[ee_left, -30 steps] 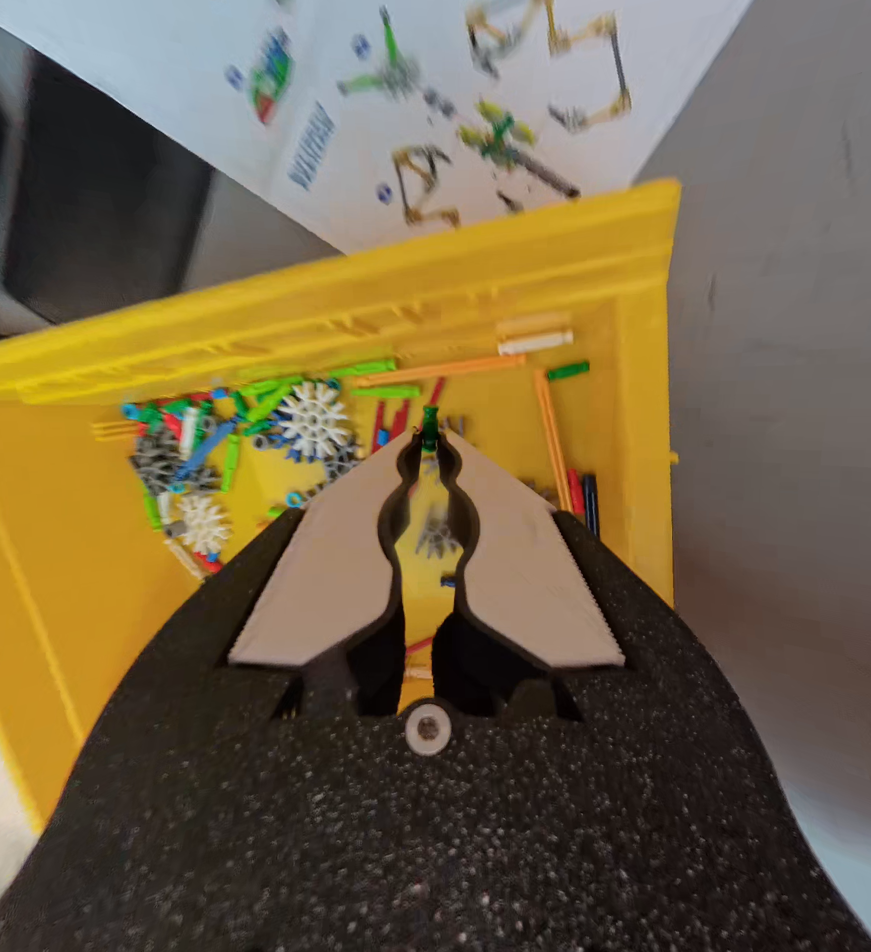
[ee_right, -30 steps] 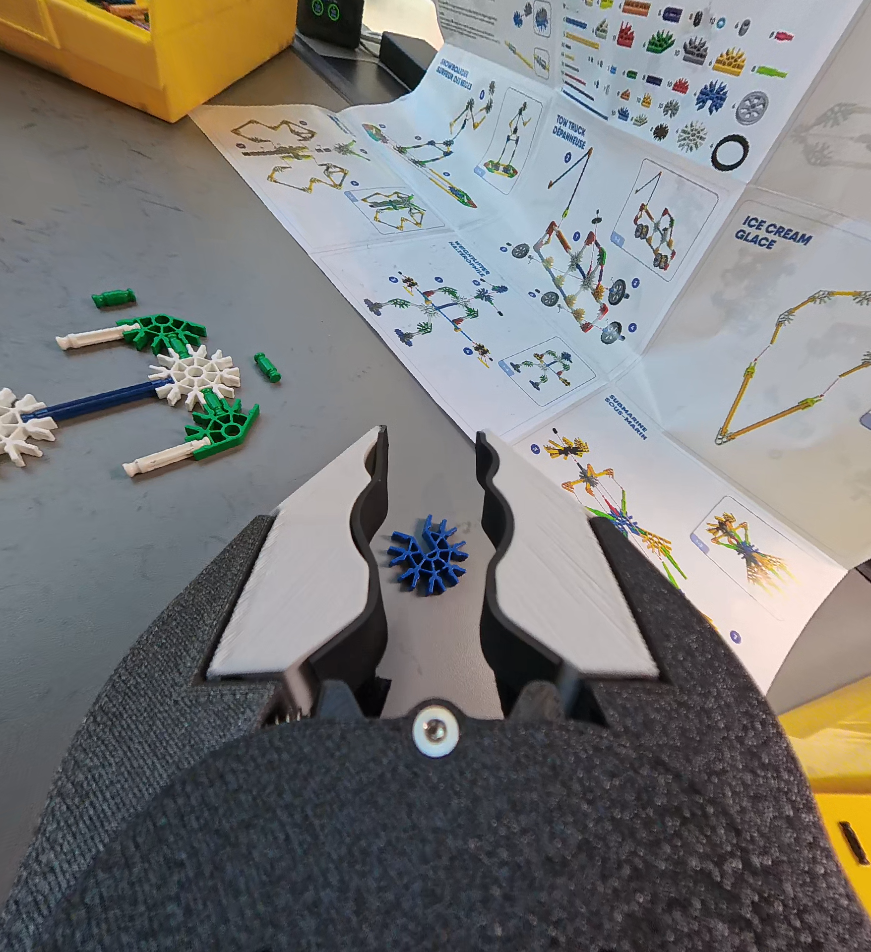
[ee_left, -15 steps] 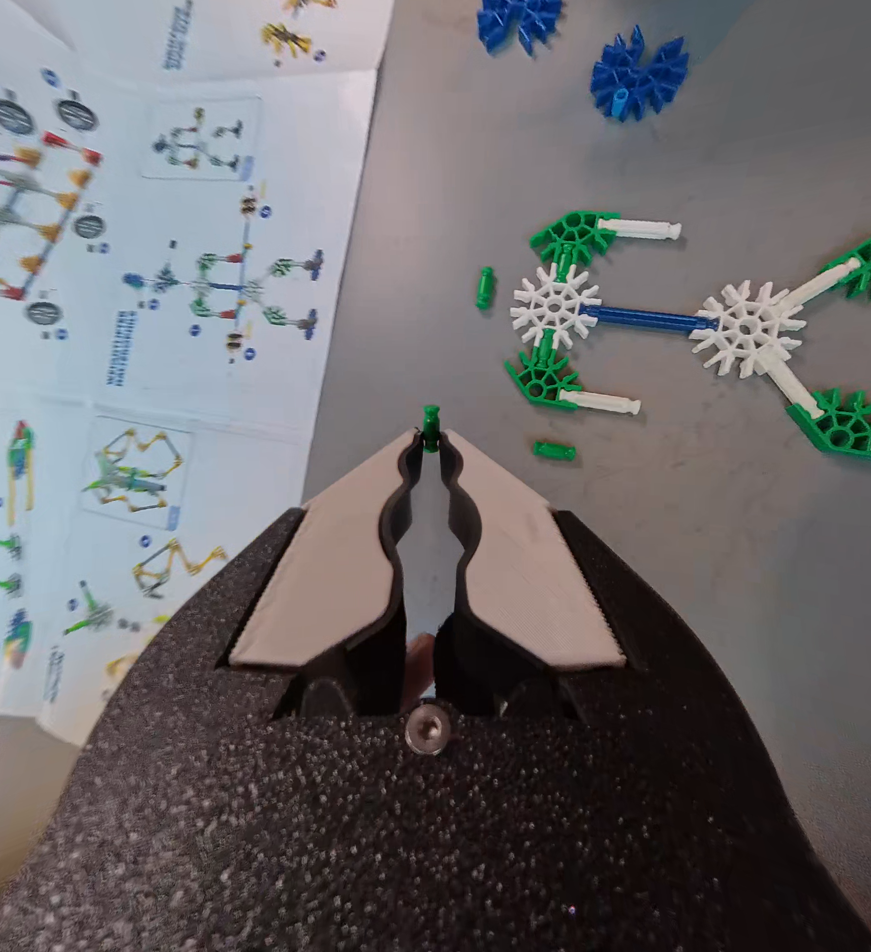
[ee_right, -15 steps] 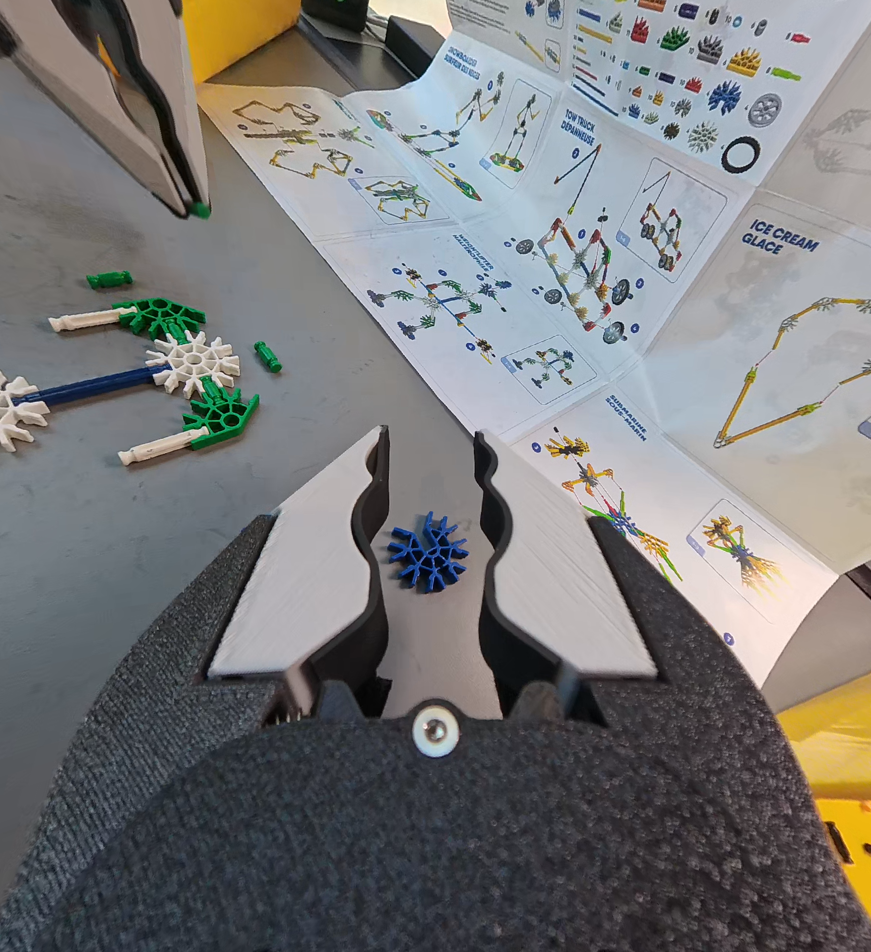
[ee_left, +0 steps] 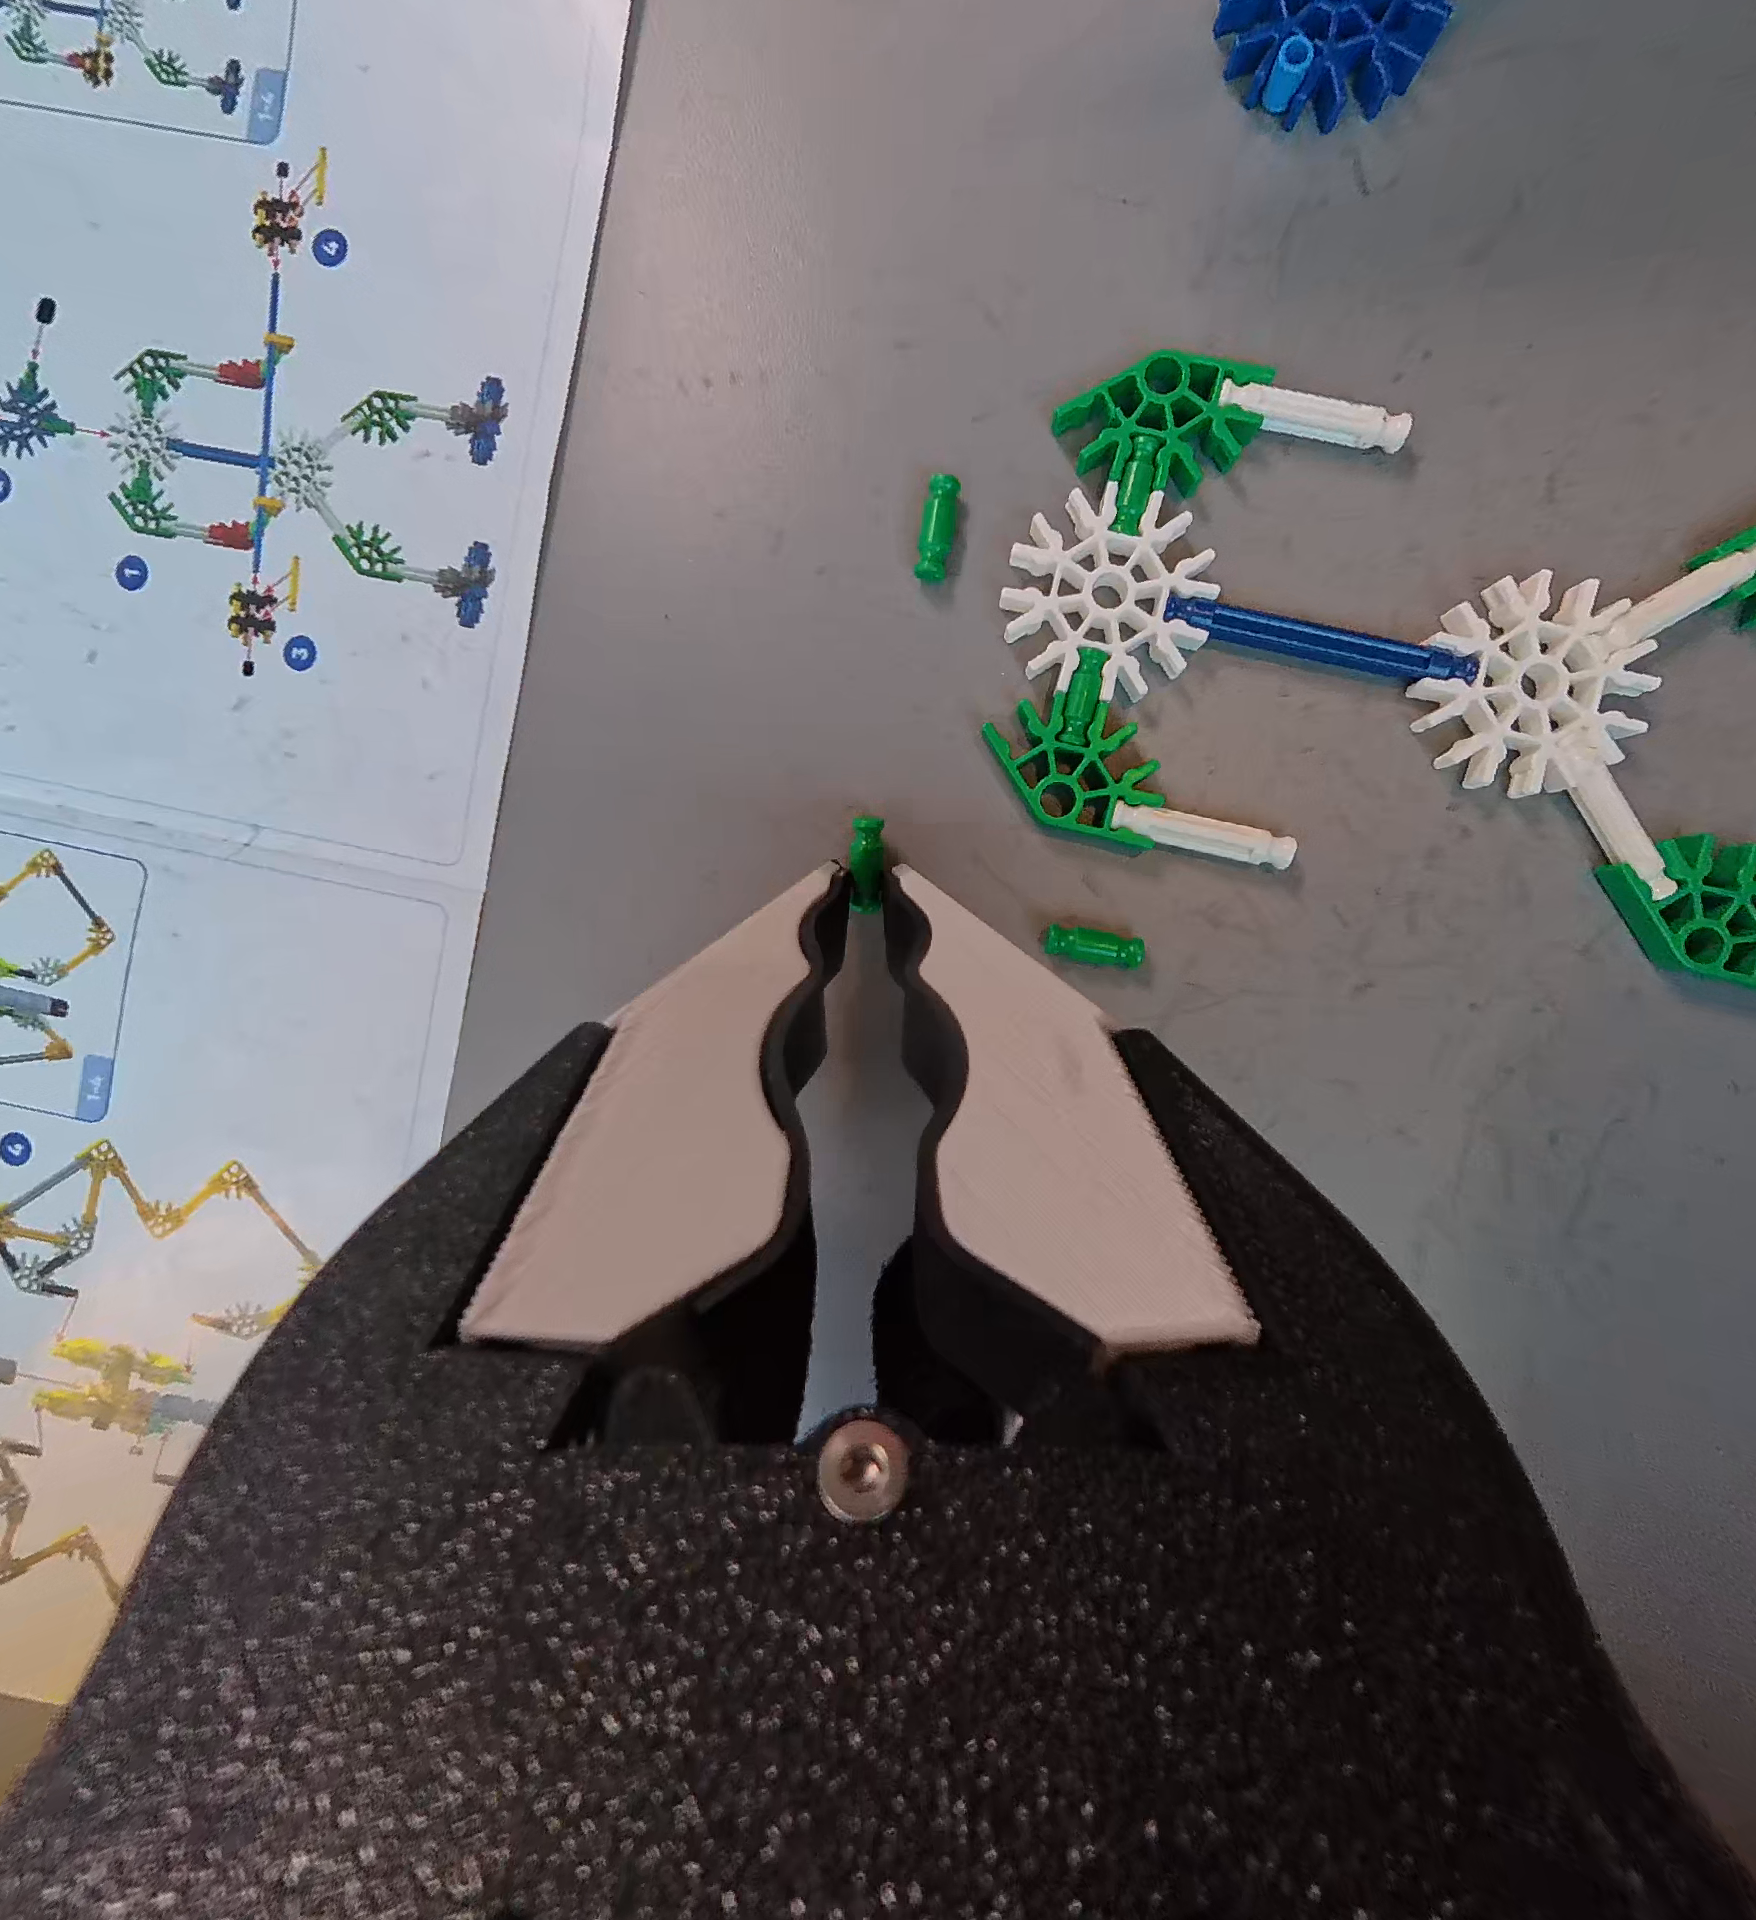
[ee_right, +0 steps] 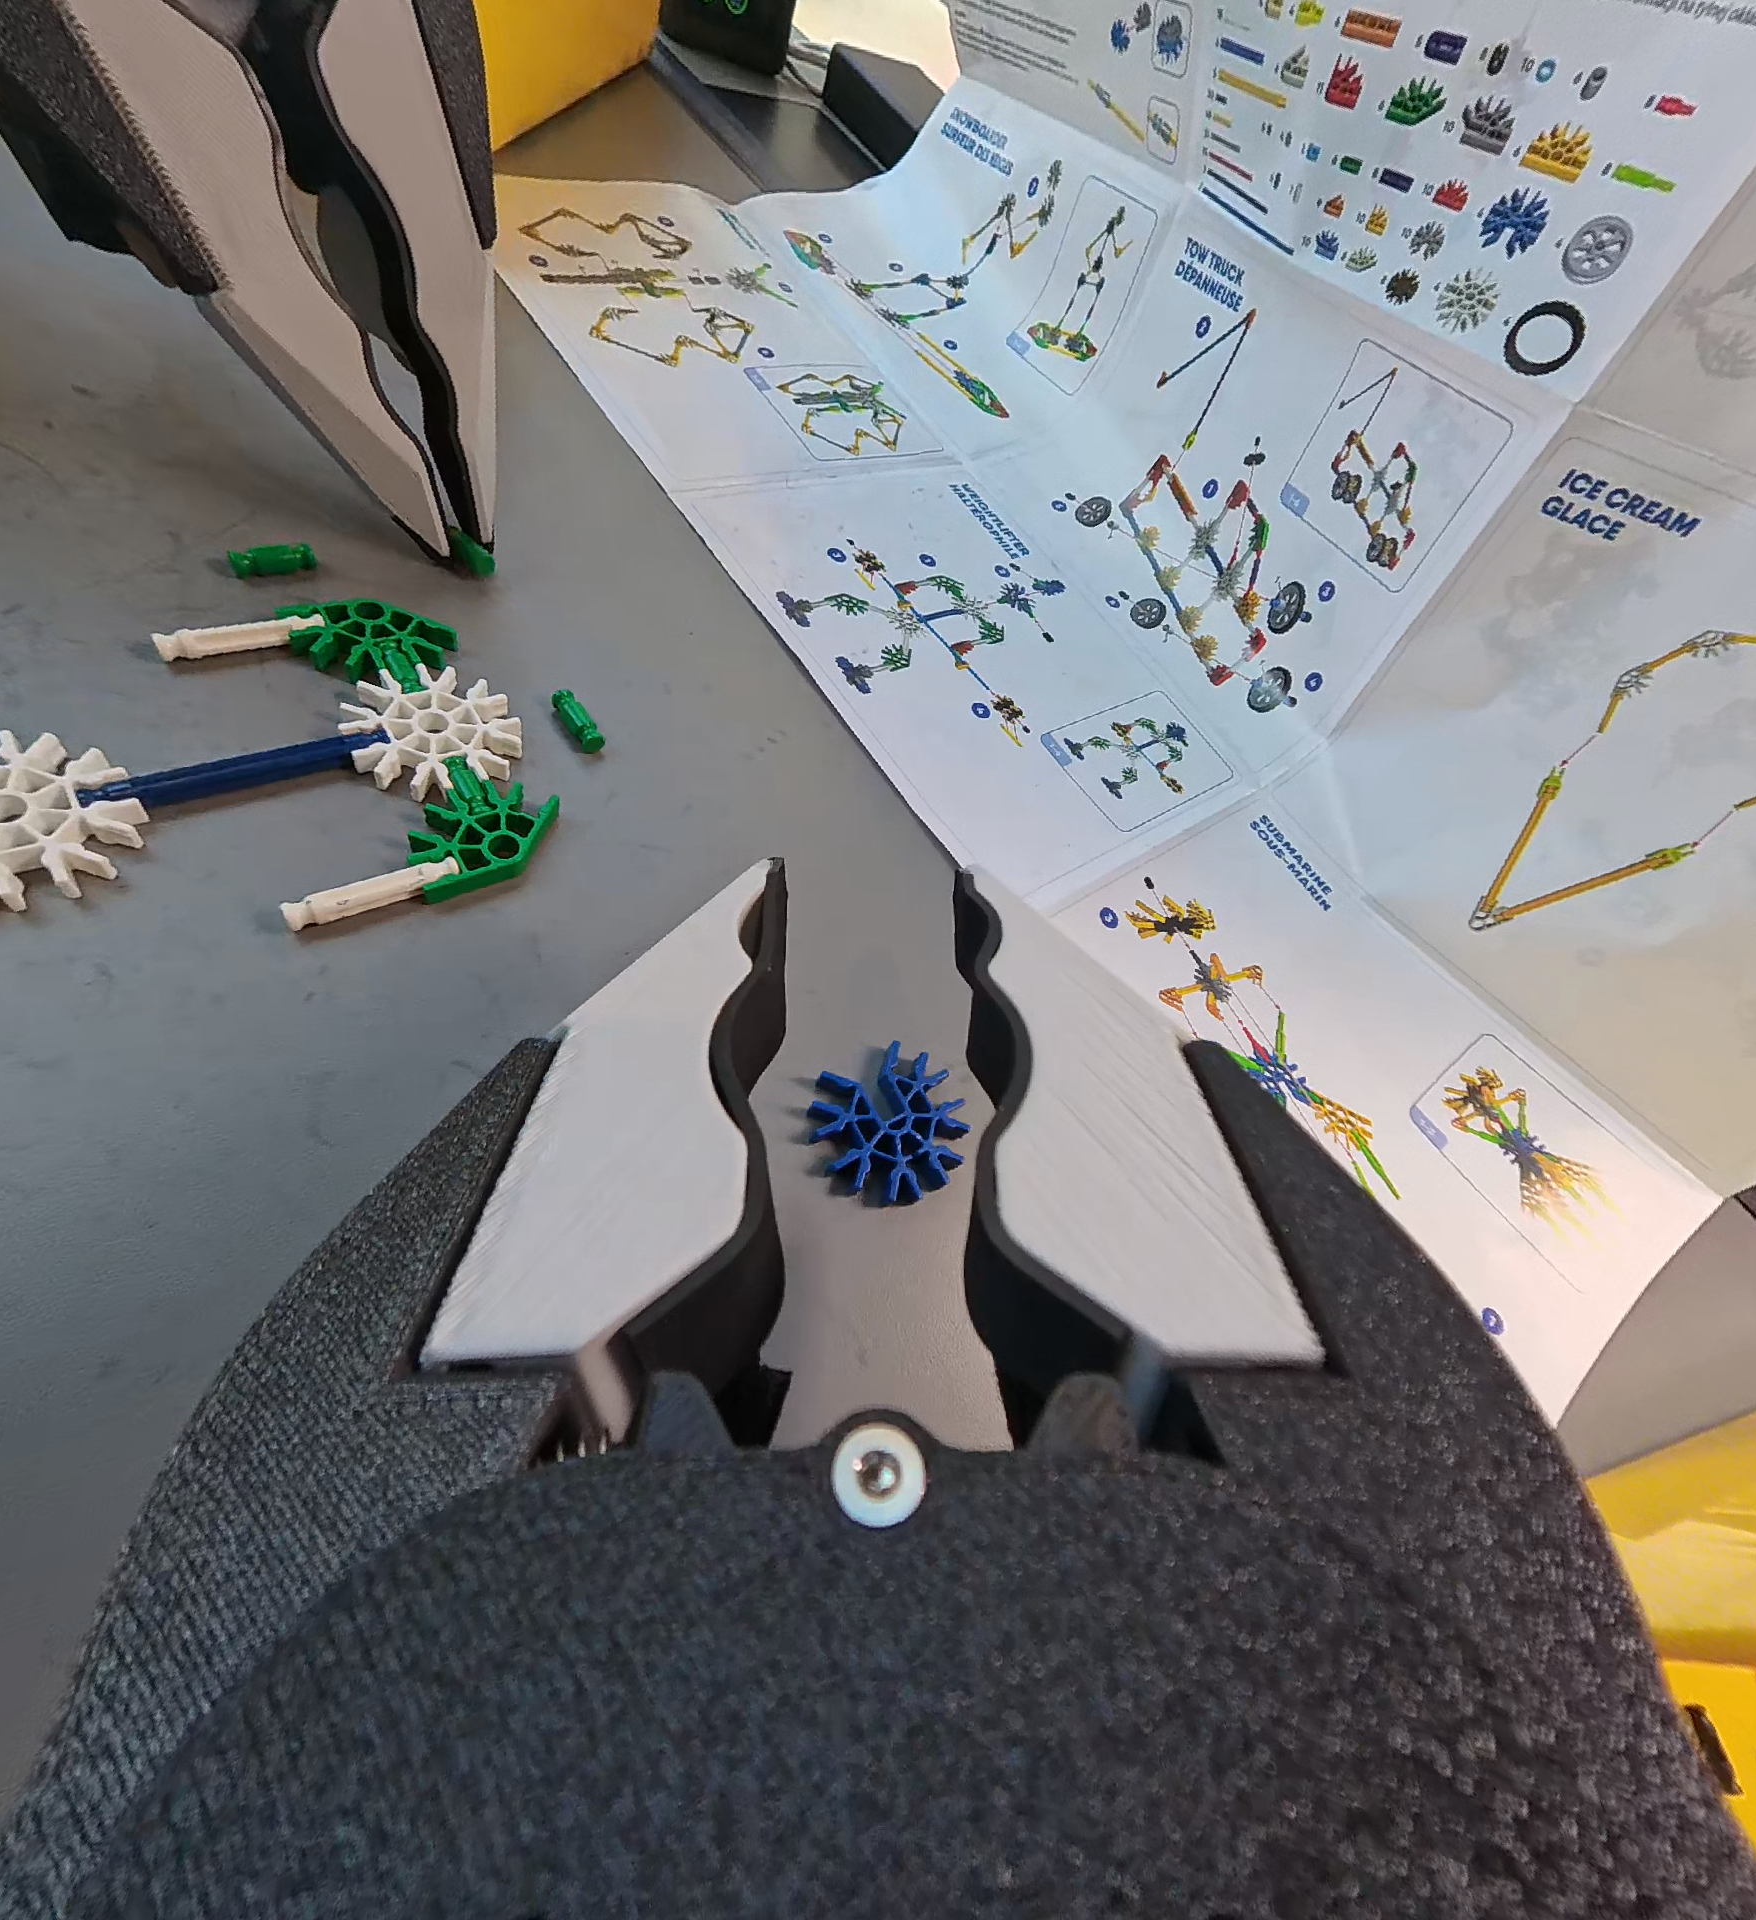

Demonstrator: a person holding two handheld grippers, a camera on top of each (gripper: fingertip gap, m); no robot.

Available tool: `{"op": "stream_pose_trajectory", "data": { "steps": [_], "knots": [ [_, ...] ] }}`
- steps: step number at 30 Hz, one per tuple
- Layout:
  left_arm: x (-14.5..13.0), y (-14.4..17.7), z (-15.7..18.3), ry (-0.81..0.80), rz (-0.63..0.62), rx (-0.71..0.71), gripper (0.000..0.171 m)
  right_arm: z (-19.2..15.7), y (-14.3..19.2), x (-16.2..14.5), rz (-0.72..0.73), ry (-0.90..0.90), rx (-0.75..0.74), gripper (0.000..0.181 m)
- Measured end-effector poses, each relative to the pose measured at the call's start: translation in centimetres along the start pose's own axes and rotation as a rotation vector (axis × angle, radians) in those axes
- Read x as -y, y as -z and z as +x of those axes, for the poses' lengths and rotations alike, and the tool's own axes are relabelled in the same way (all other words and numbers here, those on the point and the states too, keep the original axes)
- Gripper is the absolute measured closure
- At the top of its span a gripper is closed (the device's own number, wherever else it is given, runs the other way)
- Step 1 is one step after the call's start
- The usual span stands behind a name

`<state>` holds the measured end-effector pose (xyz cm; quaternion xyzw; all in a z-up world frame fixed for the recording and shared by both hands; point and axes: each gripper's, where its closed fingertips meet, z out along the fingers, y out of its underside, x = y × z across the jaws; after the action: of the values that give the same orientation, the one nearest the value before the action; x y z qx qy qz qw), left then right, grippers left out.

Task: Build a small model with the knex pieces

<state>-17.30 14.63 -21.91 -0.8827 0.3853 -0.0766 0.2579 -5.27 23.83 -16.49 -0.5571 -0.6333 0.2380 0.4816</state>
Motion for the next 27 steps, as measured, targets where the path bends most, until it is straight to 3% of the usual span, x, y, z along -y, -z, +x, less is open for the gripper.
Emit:
{"op": "stream_pose_trajectory", "data": {
  "steps": [6,12,19,27],
  "knots": [
    [0.1,0.2,-0.4,0.011,0.035,0.02,0.162,0.0,0.0,0.0,0.003,-0.003,0.001,0.15],
    [1.2,1.9,-1.0,0.078,0.18,0.067,0.16,0.1,0.0,0.1,0.006,-0.008,0.0,0.15],
    [4.5,8.2,-2.3,0.302,0.623,0.227,0.147,0.4,0.1,0.1,0.013,-0.019,-0.012,0.149],
    [5.4,12.3,-0.8,0.547,0.953,0.258,0.141,0.9,0.2,0.2,0.019,-0.036,-0.031,0.148]
  ]
}}
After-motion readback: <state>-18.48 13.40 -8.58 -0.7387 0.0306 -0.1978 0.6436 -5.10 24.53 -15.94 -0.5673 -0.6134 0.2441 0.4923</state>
